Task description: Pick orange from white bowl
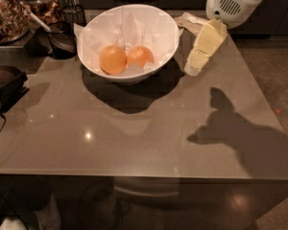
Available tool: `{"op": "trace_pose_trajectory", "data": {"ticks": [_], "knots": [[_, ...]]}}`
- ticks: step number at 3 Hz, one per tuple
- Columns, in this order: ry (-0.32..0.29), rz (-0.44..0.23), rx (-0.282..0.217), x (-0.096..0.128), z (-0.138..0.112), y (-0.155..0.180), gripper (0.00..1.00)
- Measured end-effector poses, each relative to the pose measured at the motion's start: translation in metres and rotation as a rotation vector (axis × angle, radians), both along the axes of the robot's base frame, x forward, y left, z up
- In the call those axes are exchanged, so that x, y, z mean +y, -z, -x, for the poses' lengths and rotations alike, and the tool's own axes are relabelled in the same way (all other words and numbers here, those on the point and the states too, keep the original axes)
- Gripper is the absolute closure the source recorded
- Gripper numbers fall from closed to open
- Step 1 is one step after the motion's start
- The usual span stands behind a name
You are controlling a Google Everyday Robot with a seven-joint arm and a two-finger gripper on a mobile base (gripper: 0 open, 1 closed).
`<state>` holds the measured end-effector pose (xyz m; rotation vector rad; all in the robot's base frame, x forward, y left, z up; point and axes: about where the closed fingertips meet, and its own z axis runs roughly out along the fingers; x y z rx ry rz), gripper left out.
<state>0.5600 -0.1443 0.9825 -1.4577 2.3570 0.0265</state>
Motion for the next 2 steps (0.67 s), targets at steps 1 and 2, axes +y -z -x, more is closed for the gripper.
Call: {"op": "trace_pose_trajectory", "data": {"ticks": [1,2], "knots": [[-0.084,0.039,0.011,0.0308,-0.0218,-0.0001,0.0],[-0.089,0.03,-0.004,0.0362,-0.0255,-0.0019,0.0]]}}
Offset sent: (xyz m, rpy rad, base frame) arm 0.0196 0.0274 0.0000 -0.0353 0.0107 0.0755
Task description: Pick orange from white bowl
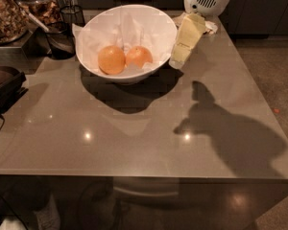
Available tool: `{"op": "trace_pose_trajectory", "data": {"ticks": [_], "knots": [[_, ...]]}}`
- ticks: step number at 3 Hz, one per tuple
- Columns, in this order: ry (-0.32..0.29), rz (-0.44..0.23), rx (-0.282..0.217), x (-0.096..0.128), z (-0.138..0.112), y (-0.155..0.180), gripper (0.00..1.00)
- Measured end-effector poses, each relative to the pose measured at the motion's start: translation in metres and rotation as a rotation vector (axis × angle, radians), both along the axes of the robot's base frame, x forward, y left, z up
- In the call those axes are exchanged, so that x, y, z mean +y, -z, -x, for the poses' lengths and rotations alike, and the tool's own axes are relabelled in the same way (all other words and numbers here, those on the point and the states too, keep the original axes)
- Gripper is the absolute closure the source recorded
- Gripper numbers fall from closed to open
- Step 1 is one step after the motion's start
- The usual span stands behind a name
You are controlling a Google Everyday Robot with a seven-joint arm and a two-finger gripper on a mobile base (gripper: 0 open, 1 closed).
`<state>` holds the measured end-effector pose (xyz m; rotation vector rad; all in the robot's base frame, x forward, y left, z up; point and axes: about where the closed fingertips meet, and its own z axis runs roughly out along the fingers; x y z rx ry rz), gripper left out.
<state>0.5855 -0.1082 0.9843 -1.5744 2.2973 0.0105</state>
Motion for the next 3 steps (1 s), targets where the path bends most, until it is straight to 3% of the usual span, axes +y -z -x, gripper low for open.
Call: {"op": "trace_pose_trajectory", "data": {"ticks": [1,3], "knots": [[-0.043,-0.03,-0.016,0.015,-0.014,0.001,0.0],[-0.07,-0.078,0.034,0.044,-0.066,0.011,0.0]]}}
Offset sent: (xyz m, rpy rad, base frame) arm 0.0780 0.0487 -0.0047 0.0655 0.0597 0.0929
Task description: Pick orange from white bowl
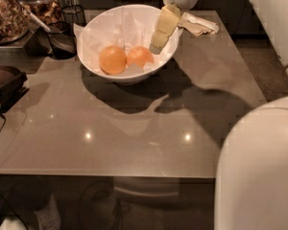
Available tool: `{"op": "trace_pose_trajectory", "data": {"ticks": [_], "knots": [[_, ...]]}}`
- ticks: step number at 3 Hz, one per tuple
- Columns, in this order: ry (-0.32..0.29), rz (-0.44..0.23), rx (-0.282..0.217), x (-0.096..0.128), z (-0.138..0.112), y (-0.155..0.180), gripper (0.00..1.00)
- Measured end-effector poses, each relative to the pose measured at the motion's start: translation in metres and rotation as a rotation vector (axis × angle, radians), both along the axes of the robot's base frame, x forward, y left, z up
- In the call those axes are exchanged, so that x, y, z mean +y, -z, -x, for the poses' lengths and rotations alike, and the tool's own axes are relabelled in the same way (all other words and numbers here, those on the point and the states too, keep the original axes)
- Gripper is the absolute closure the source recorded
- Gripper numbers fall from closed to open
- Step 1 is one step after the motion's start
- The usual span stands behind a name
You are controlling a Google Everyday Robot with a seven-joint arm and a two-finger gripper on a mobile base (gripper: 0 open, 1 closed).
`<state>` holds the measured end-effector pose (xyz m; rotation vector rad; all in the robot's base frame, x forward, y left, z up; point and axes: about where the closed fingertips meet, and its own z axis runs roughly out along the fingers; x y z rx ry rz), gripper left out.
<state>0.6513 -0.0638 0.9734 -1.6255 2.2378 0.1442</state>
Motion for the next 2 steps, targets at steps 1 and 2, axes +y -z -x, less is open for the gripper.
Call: {"op": "trace_pose_trajectory", "data": {"ticks": [1,2], "knots": [[0.001,-0.025,0.012,0.009,-0.0168,0.004,0.0],[-0.003,-0.04,0.026,0.0166,-0.0263,0.0122,0.19]]}}
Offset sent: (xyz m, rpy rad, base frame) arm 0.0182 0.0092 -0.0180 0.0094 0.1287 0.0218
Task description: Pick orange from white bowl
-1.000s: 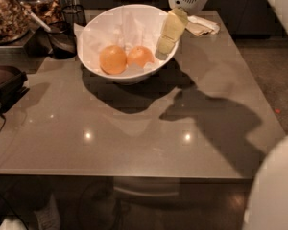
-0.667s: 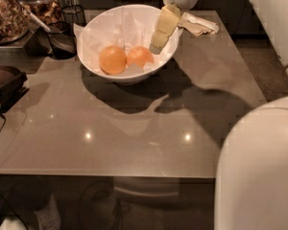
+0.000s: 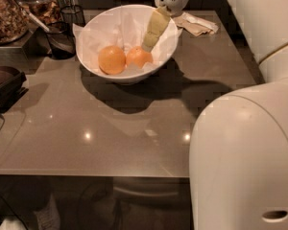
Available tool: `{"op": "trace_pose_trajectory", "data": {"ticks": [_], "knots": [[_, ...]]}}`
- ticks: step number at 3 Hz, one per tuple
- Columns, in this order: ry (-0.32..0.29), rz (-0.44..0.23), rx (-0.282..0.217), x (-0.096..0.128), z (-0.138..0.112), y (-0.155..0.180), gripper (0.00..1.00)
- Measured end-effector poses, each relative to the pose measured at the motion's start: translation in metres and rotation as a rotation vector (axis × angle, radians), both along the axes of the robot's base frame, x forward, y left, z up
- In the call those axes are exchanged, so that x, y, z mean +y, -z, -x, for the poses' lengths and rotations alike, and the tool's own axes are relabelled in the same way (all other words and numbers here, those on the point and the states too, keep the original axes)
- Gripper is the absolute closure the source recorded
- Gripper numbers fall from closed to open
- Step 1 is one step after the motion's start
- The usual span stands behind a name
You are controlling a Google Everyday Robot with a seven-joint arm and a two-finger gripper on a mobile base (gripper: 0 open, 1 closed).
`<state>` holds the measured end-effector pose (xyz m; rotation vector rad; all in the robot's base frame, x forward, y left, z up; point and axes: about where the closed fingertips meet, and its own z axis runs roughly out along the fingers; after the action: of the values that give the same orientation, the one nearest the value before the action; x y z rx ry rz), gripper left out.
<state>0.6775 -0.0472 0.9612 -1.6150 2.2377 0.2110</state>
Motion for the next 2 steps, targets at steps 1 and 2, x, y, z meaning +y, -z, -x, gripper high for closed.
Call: {"op": "trace_pose_trajectory", "data": {"ticks": [1,2], "knots": [[-0.02,-0.008,0.008,0.0101,-0.0064,0.0079,0.22],[-0.045,-0.013,0.021,0.0186,-0.0101,0.0177,0.2]]}}
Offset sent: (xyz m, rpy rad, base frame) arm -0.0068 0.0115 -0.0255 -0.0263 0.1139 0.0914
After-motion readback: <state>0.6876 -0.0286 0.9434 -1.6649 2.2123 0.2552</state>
